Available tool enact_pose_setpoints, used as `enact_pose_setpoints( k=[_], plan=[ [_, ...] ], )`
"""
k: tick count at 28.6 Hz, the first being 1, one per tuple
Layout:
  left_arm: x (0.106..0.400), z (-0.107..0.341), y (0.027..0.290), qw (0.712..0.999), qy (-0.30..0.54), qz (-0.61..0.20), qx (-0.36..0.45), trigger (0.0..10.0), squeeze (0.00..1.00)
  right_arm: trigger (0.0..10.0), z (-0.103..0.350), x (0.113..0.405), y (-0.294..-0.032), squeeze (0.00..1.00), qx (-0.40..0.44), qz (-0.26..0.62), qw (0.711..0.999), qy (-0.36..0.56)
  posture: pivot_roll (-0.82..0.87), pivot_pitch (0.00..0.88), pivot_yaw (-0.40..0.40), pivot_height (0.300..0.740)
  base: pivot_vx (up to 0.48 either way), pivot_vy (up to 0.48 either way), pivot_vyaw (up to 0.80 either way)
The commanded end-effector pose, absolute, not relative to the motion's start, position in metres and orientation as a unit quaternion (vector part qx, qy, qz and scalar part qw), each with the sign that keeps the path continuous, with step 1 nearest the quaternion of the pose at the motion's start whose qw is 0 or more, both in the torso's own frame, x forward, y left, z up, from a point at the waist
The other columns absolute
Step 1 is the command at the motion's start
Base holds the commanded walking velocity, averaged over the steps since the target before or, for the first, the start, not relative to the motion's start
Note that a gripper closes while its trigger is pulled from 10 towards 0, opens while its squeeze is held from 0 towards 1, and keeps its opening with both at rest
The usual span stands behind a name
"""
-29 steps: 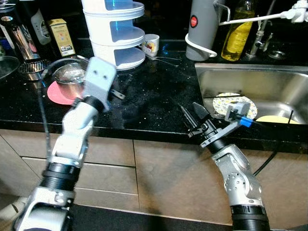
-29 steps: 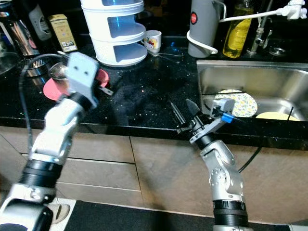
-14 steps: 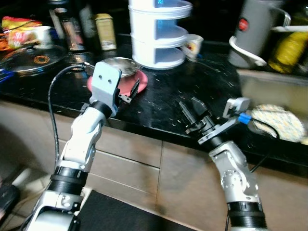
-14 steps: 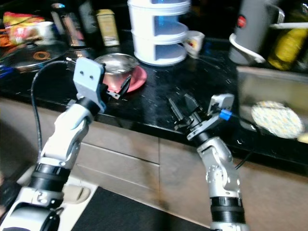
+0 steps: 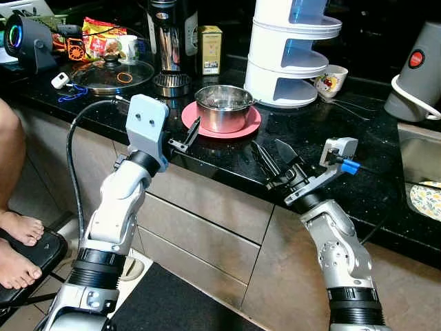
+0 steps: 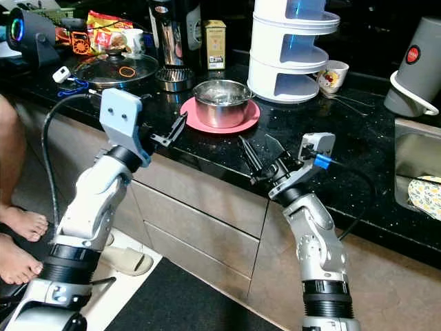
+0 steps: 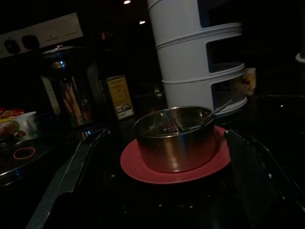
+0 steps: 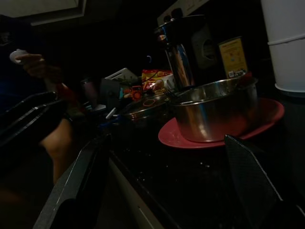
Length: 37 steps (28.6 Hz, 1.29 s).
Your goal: Kitchen organization
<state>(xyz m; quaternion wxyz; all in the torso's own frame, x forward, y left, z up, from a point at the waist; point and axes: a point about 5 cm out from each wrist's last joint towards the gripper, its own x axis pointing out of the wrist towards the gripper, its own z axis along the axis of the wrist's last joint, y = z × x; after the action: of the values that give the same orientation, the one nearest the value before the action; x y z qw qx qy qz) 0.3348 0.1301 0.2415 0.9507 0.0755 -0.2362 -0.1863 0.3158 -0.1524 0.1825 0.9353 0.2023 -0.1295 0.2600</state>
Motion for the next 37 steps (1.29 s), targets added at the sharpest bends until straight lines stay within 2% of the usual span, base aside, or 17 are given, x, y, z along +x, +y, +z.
enact_pose_setpoints(
  k=[1,7,37],
  plan=[
    [0.333,0.245,0.133,0.95,-0.243,-0.188,0.063,10.0,0.0,10.0,0.184,0.314,-0.157,0.0,0.203,0.25,0.937,-0.133,0.02,0.0,-0.019,0.74,0.0,0.0,0.0],
    [0.331,0.251,0.132,0.946,-0.251,-0.196,0.058,10.0,0.0,10.0,0.188,0.315,-0.158,0.0,0.216,0.25,0.933,-0.142,0.02,0.0,-0.018,0.74,0.0,0.0,0.0],
    [0.322,0.259,0.119,0.933,-0.258,-0.249,0.031,10.0,0.0,10.0,0.2,0.319,-0.162,0.0,0.254,0.244,0.922,-0.161,0.04,0.0,-0.011,0.74,0.282,0.0,0.0]
  ],
)
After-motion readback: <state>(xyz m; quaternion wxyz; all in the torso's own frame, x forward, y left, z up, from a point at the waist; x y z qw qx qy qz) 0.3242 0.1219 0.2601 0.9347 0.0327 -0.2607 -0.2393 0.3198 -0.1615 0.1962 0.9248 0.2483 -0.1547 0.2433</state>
